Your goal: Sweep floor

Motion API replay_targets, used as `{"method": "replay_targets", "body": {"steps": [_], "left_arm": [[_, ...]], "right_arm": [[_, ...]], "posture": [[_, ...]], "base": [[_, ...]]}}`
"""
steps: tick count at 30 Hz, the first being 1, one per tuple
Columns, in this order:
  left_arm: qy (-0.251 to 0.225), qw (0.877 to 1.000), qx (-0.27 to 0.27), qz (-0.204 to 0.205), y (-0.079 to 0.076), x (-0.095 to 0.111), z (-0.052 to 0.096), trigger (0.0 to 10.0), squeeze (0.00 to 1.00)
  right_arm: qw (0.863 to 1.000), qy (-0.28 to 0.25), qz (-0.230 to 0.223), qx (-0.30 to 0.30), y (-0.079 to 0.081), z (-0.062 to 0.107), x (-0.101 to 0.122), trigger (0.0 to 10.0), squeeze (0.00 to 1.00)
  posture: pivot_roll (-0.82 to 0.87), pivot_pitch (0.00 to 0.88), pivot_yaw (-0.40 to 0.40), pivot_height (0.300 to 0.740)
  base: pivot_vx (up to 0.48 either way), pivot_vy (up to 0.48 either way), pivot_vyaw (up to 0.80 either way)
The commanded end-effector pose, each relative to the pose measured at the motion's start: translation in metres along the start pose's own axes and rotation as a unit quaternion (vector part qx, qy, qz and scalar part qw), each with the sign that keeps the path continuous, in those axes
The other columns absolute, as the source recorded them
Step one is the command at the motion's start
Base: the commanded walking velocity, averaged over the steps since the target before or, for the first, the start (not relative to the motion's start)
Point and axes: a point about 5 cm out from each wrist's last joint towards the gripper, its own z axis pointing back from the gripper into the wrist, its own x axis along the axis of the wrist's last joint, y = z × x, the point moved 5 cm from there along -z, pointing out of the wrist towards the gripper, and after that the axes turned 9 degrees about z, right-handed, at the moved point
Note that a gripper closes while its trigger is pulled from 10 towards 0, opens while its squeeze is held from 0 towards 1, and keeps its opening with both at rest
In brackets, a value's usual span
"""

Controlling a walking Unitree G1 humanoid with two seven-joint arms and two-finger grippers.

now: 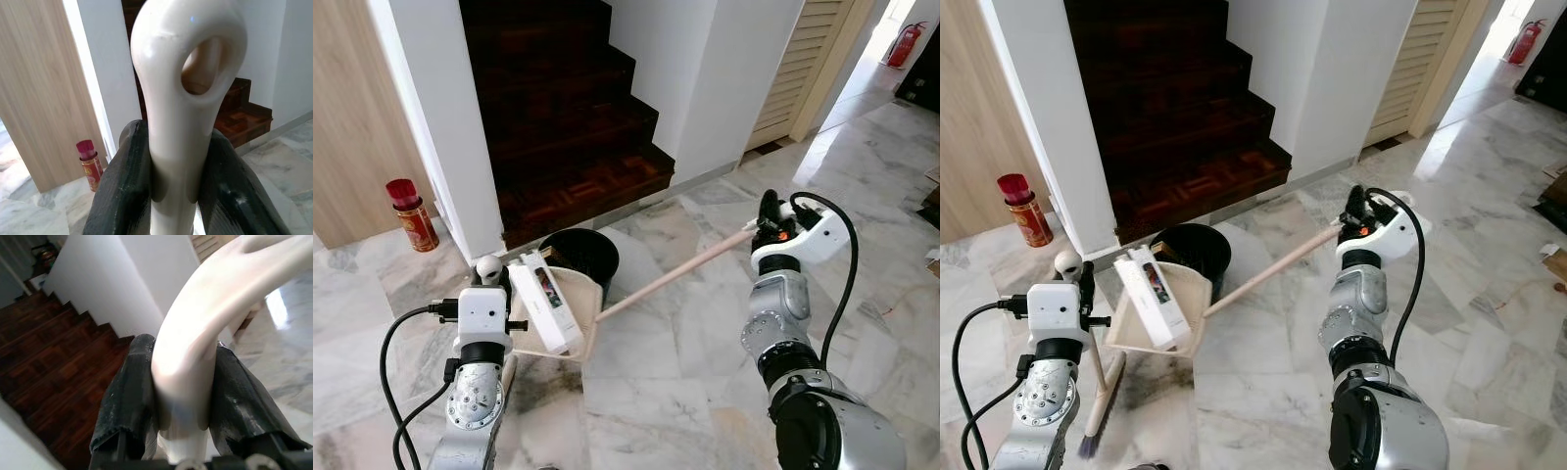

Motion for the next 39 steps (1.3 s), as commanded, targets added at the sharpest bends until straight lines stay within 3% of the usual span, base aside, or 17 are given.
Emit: {"method": "replay_targets", "body": {"steps": [1,18,23,27,39], "left_arm": [[-0.033,0.999,-0.007,0.001,-0.004,0.014,-0.006,10.0,0.0],[-0.029,1.0,-0.009,-0.002,-0.006,0.013,-0.007,10.0,0.0],[-0.028,1.0,-0.011,-0.001,-0.007,0.013,-0.007,10.0,0.0],[-0.028,1.0,-0.01,-0.001,-0.008,0.013,-0.008,10.0,0.0],[-0.029,1.0,-0.004,0.0,-0.007,0.013,-0.008,10.0,0.0]], "right_arm": [[0.999,-0.047,-0.012,-0.005,0.005,-0.011,0.026,10.0,0.0],[0.997,-0.075,-0.026,-0.004,0.015,-0.015,0.039,10.0,0.0],[0.996,-0.082,-0.026,0.003,0.021,-0.016,0.043,10.0,0.0],[0.995,-0.088,-0.013,0.038,0.034,-0.018,0.046,10.0,0.0],[0.995,-0.079,-0.032,0.05,0.044,-0.016,0.042,10.0,0.0]], "posture": [[0.13,0.0,-0.106,0.74],[0.14,0.0,-0.106,0.74],[0.14,0.0,-0.105,0.74],[0.13,0.0,-0.108,0.74],[0.13,0.0,-0.114,0.74]], "base": [[0.0,0.0,0.0],[0.0,0.0,0.0],[0.264,0.0,0.0],[0.286,0.0,0.12],[0.29,0.0,0.17]]}}
